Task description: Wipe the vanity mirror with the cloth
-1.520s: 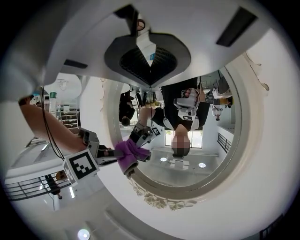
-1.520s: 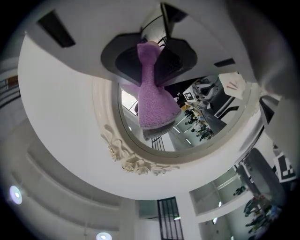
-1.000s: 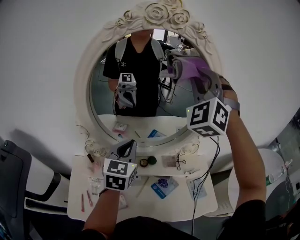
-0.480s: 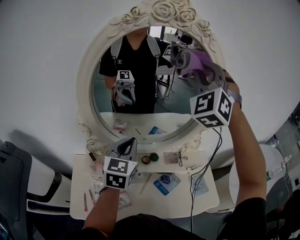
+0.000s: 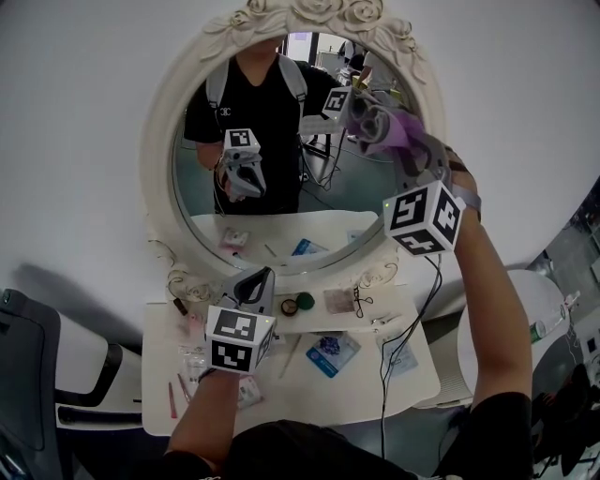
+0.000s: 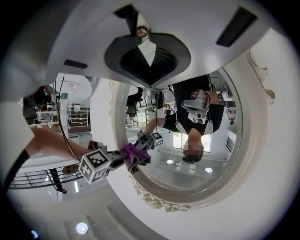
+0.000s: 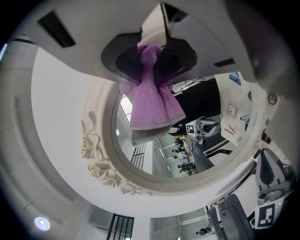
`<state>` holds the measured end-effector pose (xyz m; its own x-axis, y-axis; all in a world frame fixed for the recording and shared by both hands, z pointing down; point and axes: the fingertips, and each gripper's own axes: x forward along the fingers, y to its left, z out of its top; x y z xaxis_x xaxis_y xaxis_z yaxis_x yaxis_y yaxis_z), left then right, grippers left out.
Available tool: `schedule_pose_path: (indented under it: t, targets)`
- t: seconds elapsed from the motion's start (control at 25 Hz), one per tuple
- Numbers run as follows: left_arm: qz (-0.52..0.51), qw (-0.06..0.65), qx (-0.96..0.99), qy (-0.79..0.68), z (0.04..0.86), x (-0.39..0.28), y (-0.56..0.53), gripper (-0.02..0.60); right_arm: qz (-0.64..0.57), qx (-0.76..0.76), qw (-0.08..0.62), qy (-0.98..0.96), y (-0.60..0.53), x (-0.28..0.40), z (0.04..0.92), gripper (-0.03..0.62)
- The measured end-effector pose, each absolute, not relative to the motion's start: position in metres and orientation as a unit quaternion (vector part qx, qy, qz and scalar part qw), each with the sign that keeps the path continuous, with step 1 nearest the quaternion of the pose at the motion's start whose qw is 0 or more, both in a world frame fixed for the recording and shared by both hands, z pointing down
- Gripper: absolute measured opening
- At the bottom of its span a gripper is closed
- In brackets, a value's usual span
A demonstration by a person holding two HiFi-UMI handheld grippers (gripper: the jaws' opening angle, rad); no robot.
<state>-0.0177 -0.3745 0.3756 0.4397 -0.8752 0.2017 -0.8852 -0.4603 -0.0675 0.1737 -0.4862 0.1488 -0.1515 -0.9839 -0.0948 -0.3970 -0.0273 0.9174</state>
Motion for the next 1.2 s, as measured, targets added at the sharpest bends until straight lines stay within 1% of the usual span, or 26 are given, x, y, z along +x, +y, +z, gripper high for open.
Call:
schedule_pose_path:
  t: [0.32, 0.6, 0.76, 0.96, 1.2]
  targets:
    - [0.113, 0.029, 0.855, -0.505, 0.384, -0.007, -0.371, -0.003, -0.420, 0.566, 0.356, -0.614, -0.490, 0.195, 0.198, 0.074]
    - [0.120, 0.034, 0.852, -0.509, 0.391, -0.011, -0.371, -0.003, -0.394, 0.563, 0.384, -0.617, -0.493, 0.206, 0.249, 0.074]
    - [0.119, 0.032, 0.851, -0.510, 0.391, -0.010, -0.370, -0.003, -0.371, 0.549, 0.415, -0.623, -0.495, 0.209, 0.297, 0.074]
    - [0.124, 0.037, 0.849, -0.513, 0.397, -0.014, -0.368, -0.003, -0.317, 0.536, 0.431, -0.653, -0.494, 0.202, 0.364, 0.074]
    - [0.125, 0.042, 0.838, -0.529, 0.400, -0.030, -0.366, -0.003, -0.278, 0.486, 0.480, -0.675, -0.488, 0.168, 0.461, 0.074]
